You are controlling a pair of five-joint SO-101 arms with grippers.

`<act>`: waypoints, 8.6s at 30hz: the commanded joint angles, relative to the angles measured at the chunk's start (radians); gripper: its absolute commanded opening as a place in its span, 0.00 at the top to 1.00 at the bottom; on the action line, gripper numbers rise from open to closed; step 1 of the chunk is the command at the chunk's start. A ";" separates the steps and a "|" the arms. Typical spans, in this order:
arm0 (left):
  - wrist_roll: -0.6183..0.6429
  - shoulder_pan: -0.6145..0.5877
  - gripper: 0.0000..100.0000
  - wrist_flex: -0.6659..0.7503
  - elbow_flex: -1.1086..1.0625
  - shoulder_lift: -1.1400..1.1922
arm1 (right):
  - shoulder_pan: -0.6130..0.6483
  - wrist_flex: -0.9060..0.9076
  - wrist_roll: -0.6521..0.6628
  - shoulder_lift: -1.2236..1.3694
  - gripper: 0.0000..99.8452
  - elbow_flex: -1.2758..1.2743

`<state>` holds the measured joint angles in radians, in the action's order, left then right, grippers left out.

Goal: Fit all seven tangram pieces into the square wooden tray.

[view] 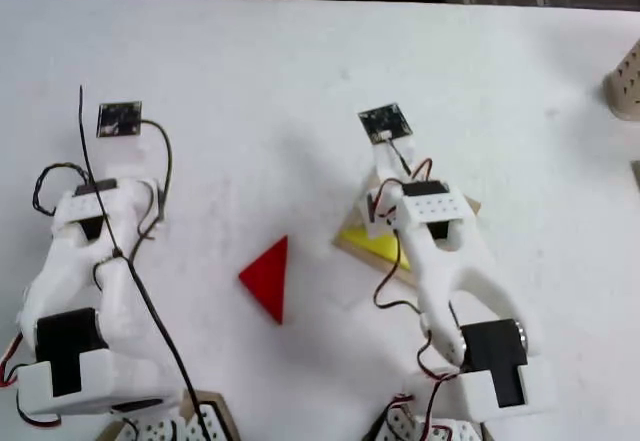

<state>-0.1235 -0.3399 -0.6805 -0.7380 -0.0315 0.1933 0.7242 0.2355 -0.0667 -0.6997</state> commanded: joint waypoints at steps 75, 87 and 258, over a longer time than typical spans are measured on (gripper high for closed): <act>-0.014 -0.042 0.98 -0.043 0.049 -0.008 | 0.418 0.206 -0.443 0.259 0.85 0.387; -0.014 -0.044 0.98 -0.043 0.049 -0.008 | 0.446 0.420 -0.433 0.027 0.85 0.368; 0.209 1.208 0.97 -0.302 -0.216 -0.216 | -0.397 0.165 0.196 -0.076 0.98 -0.141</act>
<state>0.0713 0.9383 -0.9874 -1.0894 -0.3936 -0.1903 0.8884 0.4242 -0.1450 -0.8730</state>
